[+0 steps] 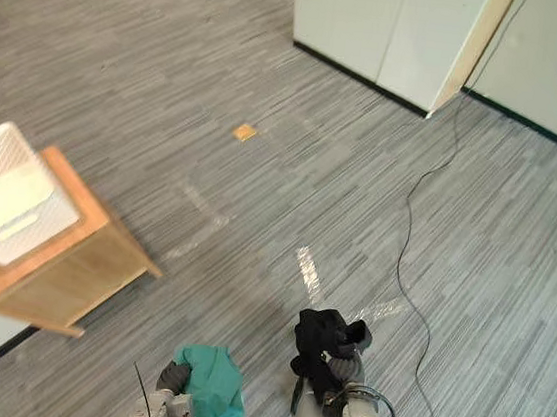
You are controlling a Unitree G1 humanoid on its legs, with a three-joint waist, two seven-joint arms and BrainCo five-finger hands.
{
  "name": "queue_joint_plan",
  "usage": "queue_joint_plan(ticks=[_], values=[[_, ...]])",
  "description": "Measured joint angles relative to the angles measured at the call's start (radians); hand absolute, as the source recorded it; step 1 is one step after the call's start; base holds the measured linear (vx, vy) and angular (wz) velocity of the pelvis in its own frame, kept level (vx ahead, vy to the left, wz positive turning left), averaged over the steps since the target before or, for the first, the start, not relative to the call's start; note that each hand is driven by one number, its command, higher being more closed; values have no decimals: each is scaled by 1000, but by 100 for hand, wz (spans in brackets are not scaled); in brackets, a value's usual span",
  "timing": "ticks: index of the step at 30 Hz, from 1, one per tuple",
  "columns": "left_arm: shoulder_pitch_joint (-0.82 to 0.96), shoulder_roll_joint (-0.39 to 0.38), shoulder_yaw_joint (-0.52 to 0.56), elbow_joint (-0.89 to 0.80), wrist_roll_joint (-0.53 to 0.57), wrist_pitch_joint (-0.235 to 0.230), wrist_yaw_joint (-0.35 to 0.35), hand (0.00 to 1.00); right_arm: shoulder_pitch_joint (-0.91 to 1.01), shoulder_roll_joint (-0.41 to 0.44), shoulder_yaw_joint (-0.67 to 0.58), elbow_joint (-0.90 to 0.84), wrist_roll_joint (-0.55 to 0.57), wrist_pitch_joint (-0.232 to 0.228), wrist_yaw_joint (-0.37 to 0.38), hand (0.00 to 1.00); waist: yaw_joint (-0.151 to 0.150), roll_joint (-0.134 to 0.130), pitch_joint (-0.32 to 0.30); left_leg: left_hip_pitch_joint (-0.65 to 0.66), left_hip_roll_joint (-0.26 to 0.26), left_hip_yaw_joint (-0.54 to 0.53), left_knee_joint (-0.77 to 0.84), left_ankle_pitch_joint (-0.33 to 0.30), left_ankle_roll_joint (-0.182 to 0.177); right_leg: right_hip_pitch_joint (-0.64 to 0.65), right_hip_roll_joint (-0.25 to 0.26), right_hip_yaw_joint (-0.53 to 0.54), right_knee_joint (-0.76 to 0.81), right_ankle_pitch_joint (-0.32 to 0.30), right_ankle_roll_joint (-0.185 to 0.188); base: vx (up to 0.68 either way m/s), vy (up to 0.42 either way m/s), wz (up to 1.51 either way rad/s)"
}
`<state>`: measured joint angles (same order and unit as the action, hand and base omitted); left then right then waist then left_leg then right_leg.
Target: Tidy the bed and pick cloth on bed and put in laundry
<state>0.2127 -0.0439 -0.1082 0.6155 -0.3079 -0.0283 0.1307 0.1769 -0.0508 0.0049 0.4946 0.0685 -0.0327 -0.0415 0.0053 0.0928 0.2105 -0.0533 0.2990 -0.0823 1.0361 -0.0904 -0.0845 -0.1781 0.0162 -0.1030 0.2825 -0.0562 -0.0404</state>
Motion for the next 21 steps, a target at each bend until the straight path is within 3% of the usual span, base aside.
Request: queue_joint_plan(ticks=[1, 3, 5, 7, 9, 10, 11, 12, 13, 14, 15, 16, 18, 19, 21], values=[[6, -3, 0, -24, -15, -2, 0, 100, -2, -1, 3, -11, 0, -2, 3, 100, 15, -5, 2, -59, -42, 36, 20, -54, -7, 96, 17, 22, -82, -2, -20, 473, -328, -53], [8, -8, 3, -40, -15, -4, 0, 100, -12, -7, 4, -8, 0, 0, 3, 100, 17, 1, 1, -129, -86, 69, -13, -91, -18, 157, 30, 41, -141, -6, -30, 445, -206, -40], [11, -12, 6, -79, -33, -4, 0, 100, -28, -14, 11, -8, 0, 5, 10, 100, 56, -1, 5, -233, -161, 155, -186, -136, -3, 224, 37, 78, -203, -28, -47, 474, -104, -48], [16, -13, 5, -105, -35, -5, 0, 100, -29, -22, 23, -8, 0, 6, 18, 100, 67, -11, 9, -271, -203, 234, -377, -131, 2, 281, 27, 75, -238, -52, -42, 464, -16, -5], [27, -13, 3, -116, -35, -8, -2, 100, -29, -25, 38, -8, -1, 6, 22, 100, 66, -22, 12, -277, -225, 397, -613, -82, 21, 356, 16, 46, -269, -90, -23, 593, 19, 33], [27, -19, 1, -117, -35, -7, -5, 100, -30, -27, 38, -8, -1, 5, 21, 100, 66, -26, 12, -277, -234, 493, -721, -37, 48, 397, 11, 21, -273, -124, 0, 722, 74, 46], [28, -22, 1, -120, -35, -5, -15, 100, -33, -34, 44, -6, -2, 5, 19, 100, 73, -32, 7, -271, -236, 581, -756, 7, 103, 432, 6, 7, -254, -171, 42, 614, 82, 32], [28, -23, 2, -125, -34, -4, -17, 100, -33, -35, 46, -2, -3, 5, 18, 100, 81, -38, 4, -262, -239, 587, -745, 38, 146, 439, -1, 6, -226, -194, 59, 776, 114, 18], [26, -23, 3, -124, -34, 3, -19, 100, -35, -33, 44, 15, -9, 5, 18, 100, 90, -61, -7, -237, -269, 587, -741, 29, 259, 421, -35, -3, -111, -239, 117, 562, 87, 18], [27, -23, 8, -124, -34, 4, -19, 100, -36, -31, 44, 27, -23, 5, 18, 100, 91, -78, -16, -217, -295, 579, -743, 14, 291, 381, -58, -4, 21, -260, 154, 716, 136, 45], [27, -23, 16, -125, -34, 4, -19, 100, -32, -26, 40, 41, -39, 5, 18, 100, 88, -92, -24, -181, -327, 555, -744, -17, 302, 312, -87, 0, 244, -244, 220, 702, 145, 90], [24, -21, 15, -126, -34, 9, -18, 100, -25, -24, 31, 54, -46, 6, 18, 100, 84, -114, -22, -131, -362, 493, -737, -62, 299, 221, -109, 20, 519, -145, 314, 702, 127, 109], [20, -14, 13, -104, -34, 19, -16, 100, -25, -19, 22, 77, -60, 12, 18, 100, 58, -118, -18, -32, -396, 395, -753, -88, 297, 145, -161, -31, 792, -132, 286, 775, 49, 163], [19, -8, 8, -91, -32, 26, -14, 100, -6, -16, 18, 75, -71, 11, 18, 100, 42, -104, -12, 68, -405, 299, -789, -88, 297, 122, -198, -107, 861, -151, 200, 681, 8, 176], [25, 2, 8, -90, -26, 24, -13, 100, 9, -12, 11, 64, -72, 3, 19, 100, 36, -94, -12, 151, -403, 215, -830, -81, 286, 59, -225, -128, 823, -172, 166, 580, -72, 159]])
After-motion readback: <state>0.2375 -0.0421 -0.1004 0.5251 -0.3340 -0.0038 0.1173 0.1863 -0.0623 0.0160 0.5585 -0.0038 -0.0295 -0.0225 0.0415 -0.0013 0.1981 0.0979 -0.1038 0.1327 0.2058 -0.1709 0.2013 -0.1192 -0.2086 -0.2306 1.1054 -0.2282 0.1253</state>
